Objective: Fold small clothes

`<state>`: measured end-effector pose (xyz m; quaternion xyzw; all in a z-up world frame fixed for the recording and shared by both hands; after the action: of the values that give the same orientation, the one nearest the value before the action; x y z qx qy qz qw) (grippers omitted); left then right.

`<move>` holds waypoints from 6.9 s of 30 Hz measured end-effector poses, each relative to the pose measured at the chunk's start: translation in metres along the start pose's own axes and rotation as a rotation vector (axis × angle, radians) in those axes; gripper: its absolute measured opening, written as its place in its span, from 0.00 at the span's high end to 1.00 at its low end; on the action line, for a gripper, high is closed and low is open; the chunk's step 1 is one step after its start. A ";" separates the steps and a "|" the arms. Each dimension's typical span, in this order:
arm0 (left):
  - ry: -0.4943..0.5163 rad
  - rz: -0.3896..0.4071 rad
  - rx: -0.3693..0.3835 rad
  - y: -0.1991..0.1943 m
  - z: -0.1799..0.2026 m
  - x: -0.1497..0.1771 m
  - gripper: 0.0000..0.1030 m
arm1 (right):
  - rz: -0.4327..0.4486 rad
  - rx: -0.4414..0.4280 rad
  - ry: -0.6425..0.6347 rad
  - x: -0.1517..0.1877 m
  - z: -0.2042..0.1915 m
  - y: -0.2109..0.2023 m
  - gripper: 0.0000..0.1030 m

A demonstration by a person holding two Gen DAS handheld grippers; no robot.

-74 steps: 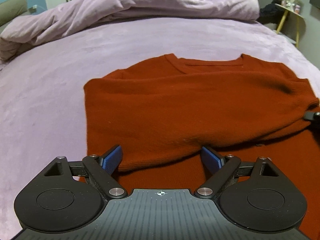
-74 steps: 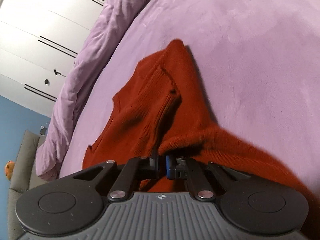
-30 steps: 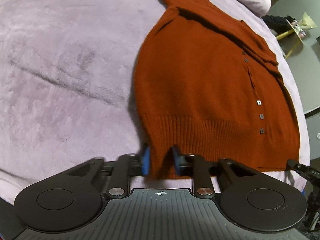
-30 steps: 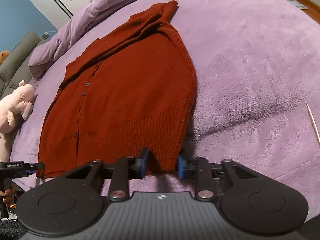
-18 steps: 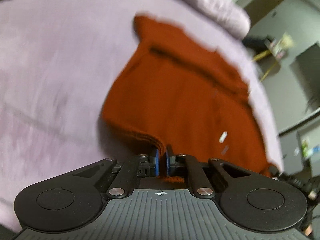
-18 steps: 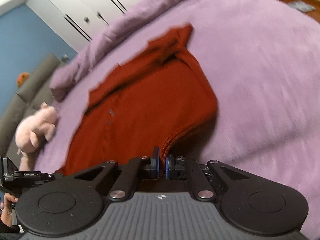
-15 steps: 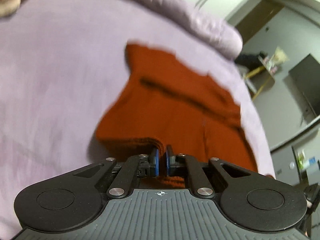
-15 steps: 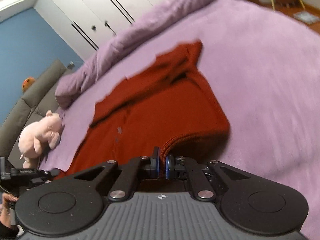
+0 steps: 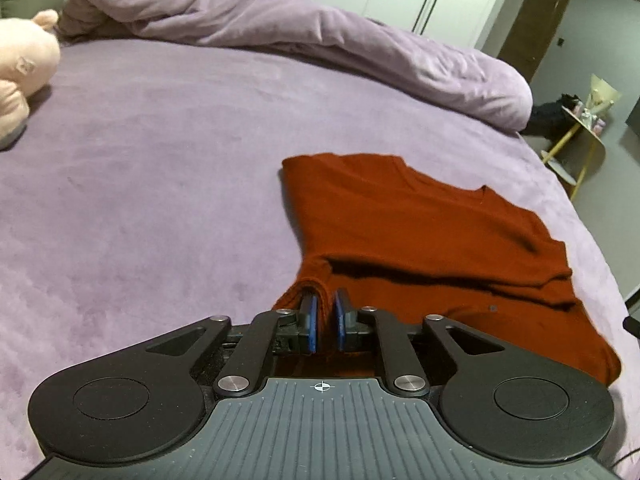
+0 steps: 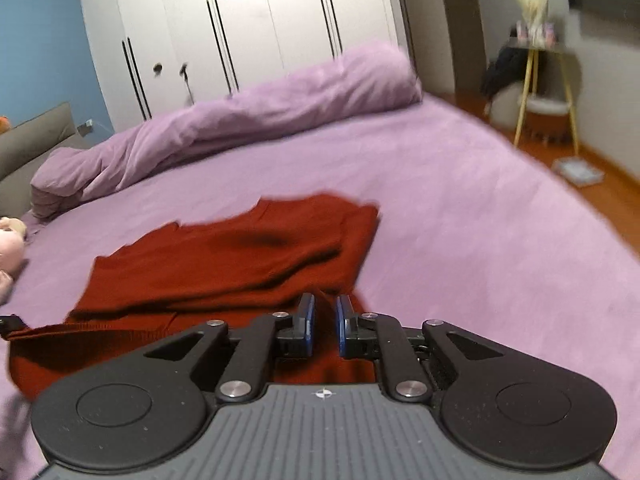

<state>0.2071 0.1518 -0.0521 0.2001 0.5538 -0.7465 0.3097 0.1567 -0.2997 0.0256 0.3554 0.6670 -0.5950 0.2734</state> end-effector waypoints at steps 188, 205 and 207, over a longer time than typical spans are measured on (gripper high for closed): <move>-0.525 -0.005 0.375 0.085 -0.034 -0.060 0.84 | -0.115 -0.253 0.161 -0.005 -0.132 0.107 0.99; 0.160 -0.144 0.348 0.127 0.184 -0.008 0.61 | -0.033 -0.074 0.312 0.002 -0.019 0.077 0.99; 0.212 -0.145 0.378 0.111 0.183 -0.009 0.50 | -0.050 -0.083 0.318 0.002 -0.016 0.076 0.96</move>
<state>0.2973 -0.0416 -0.0681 0.2917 0.4464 -0.8321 0.1523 0.2173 -0.2803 -0.0196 0.4170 0.7346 -0.5095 0.1640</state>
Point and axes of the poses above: each gripper's, at about its wrist camera, not at the fingertips, and y roughly the way its jaws point, z to its right, x to its underside, the point moved 1 cm from there along y, roughly the way its jaws point, and after that the axes turned 3 degrees about -y, right-handed, at the moved point
